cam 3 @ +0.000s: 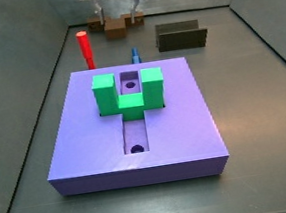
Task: Pick up the brown object. Move up. Place the brown object on the fixture. Regrasp the brown object. Move to above the board. Insert the brown object.
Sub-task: Pick up the brown object.
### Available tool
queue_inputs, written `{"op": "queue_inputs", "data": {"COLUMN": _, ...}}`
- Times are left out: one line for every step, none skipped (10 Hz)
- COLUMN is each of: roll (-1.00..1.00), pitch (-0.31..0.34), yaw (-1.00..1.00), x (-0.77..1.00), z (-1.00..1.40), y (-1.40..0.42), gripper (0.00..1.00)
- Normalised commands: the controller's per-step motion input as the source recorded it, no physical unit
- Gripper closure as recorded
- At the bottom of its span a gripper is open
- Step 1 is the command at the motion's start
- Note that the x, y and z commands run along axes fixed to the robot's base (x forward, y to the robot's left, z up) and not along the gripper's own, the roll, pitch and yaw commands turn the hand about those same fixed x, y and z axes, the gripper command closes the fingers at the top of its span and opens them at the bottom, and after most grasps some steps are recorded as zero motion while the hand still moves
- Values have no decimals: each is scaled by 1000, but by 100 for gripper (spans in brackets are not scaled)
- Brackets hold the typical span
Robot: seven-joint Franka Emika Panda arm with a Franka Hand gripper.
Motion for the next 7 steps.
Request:
{"op": "queue_inputs", "data": {"roll": -150, "pitch": -40, "yaw": -69, "x": -249, "z": -169, "y": 89, "gripper": 0}}
{"op": "queue_inputs", "data": {"roll": -130, "pitch": -43, "yaw": -63, "x": -223, "z": -160, "y": 60, "gripper": 0}}
{"op": "queue_inputs", "data": {"roll": -54, "pitch": 0, "yaw": 0, "x": 0, "z": -171, "y": 11, "gripper": 0}}
{"op": "queue_inputs", "data": {"roll": 0, "pitch": 0, "yaw": 0, "x": 83, "z": -243, "y": 40, "gripper": 0}}
{"op": "queue_inputs", "data": {"roll": 29, "pitch": 10, "yaw": 26, "x": 223, "z": -263, "y": 23, "gripper": 0}}
{"op": "queue_inputs", "data": {"roll": 44, "pitch": 0, "yaw": 80, "x": 31, "z": -206, "y": 71, "gripper": 0}}
{"op": "queue_inputs", "data": {"roll": 0, "pitch": 4, "yaw": 134, "x": 3, "z": -37, "y": 3, "gripper": 0}}
